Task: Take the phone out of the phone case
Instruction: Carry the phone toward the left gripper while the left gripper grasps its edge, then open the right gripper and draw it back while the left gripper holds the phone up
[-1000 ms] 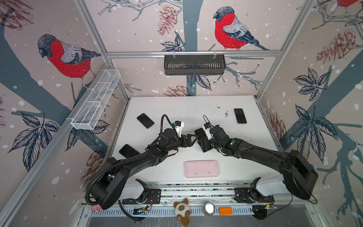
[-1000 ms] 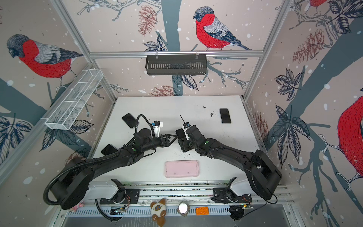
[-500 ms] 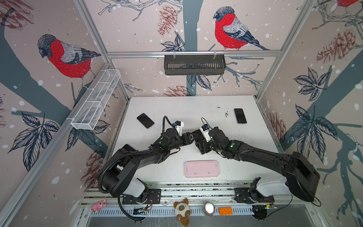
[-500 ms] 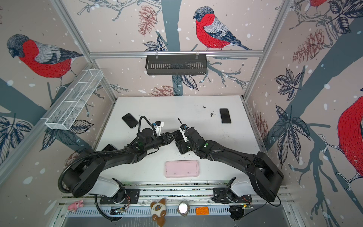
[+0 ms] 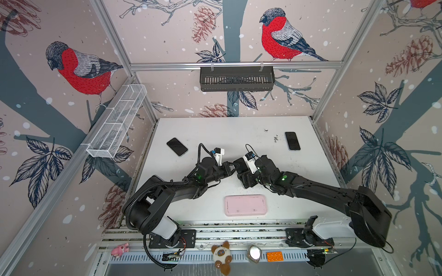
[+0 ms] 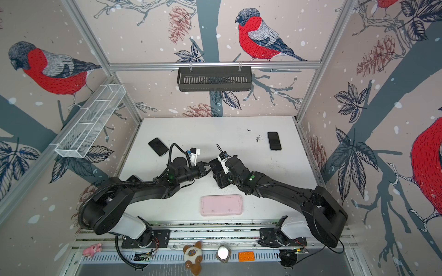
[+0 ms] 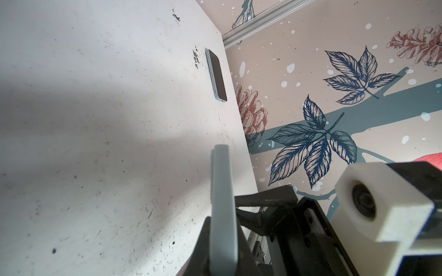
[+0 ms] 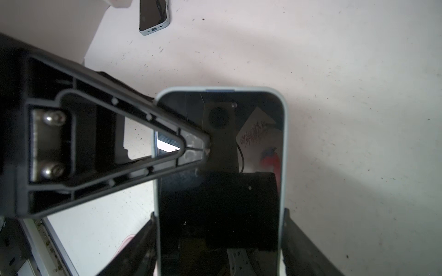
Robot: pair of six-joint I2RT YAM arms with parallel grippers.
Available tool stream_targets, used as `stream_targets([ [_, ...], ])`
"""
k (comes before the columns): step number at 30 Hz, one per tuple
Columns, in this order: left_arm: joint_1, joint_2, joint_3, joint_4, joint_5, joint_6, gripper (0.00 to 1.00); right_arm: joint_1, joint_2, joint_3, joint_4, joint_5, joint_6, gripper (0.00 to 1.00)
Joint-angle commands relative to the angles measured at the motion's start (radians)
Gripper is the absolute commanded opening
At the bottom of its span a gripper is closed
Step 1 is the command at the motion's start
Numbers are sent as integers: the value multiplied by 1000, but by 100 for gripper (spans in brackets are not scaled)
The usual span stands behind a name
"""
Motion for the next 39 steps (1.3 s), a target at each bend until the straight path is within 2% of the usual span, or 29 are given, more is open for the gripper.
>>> stream_targets([
  [1,3,-7,-4,49,1,-10,4,4,-15,-6,56,-11,-6,46],
  [2,3,-12,-5,48,-1,-13,0,6,-18,-8,58,-9,-6,46],
  [5,3,-36,-10,37,-11,-14,0,9,-35,-16,67,-6,-10,52],
  [9,3,-100,-20,20,-49,-11,0,19,-81,-23,72,1,-4,80],
  [12,8,-173,-22,3,-103,-9,0,36,-185,-31,72,46,26,93],
  [15,37,-231,-41,49,-138,-60,0,38,-262,-3,0,129,92,100],
  [18,70,-266,-48,131,-141,-131,0,38,-373,-11,-4,124,145,100],
  [22,72,-294,-16,205,-164,-195,0,29,-518,-82,85,100,237,100],
  [25,70,-294,-15,327,-187,-276,0,-14,-597,-124,134,25,317,100],
  [27,55,-300,-15,377,-213,-310,0,-69,-639,-167,208,-88,377,100],
  [33,-10,-346,-39,395,-323,-332,0,-261,-617,-317,588,-390,627,100],
  [39,-39,-367,-107,454,-388,-387,0,-243,-535,-349,782,-474,696,100],
])
